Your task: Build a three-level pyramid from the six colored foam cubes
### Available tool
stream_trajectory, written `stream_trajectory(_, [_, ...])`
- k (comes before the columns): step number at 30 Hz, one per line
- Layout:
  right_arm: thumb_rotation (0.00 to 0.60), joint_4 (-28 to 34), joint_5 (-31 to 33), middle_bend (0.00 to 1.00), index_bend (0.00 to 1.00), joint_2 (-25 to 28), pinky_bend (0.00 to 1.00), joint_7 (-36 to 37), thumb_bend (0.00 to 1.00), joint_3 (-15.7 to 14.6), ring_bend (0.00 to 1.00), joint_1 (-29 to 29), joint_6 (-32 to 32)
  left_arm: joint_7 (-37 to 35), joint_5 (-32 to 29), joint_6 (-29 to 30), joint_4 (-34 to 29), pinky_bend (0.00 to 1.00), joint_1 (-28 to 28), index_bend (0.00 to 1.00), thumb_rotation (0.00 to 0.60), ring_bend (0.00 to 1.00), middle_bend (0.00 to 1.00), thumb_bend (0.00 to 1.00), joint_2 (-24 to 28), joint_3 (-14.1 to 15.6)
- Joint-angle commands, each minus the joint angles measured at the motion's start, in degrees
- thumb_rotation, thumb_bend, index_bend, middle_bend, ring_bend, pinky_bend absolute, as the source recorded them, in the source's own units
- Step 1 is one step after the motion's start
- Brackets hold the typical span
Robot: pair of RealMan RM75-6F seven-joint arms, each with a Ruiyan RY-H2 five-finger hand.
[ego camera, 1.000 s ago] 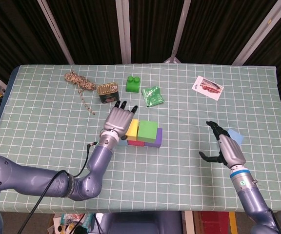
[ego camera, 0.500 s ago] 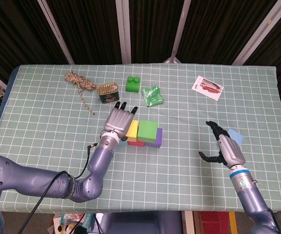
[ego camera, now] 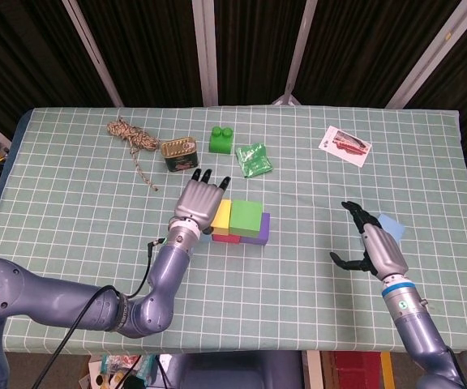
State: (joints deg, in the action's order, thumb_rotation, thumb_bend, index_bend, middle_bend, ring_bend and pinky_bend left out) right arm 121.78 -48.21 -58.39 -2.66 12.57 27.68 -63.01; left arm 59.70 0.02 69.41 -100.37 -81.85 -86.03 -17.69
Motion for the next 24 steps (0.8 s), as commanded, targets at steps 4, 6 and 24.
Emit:
stream_trajectory(4, [0.600, 0.04, -0.07, 0.00, 0.00, 0.03, 0.00, 0.00, 0.31, -0.05, 0.00, -0.02, -0.03, 0.06, 0.02, -0.09, 0.19, 0.05, 0.14, 0.05, 0.600, 0.03, 0.42, 0.32, -0.27, -0.24])
stream_trajectory(6, [0.600, 0.00, -0.07, 0.00, 0.00, 0.00, 0.00, -0.04, 0.31, -0.08, 0.00, 0.00, -0.01, 0.16, 0.08, -0.13, 0.28, 0.05, 0.17, 0.05, 0.600, 0.03, 0.42, 0.32, -0.43, -0.26])
stream_trajectory(24, [0.600, 0.05, -0.10, 0.00, 0.00, -0.17, 0.00, -0.21, 0.31, -0.19, 0.00, 0.10, -0.03, 0.60, 0.34, 0.13, 0.56, 0.05, 0.45, 0.05, 0.600, 0.03, 0.42, 0.32, -0.98, -0.90])
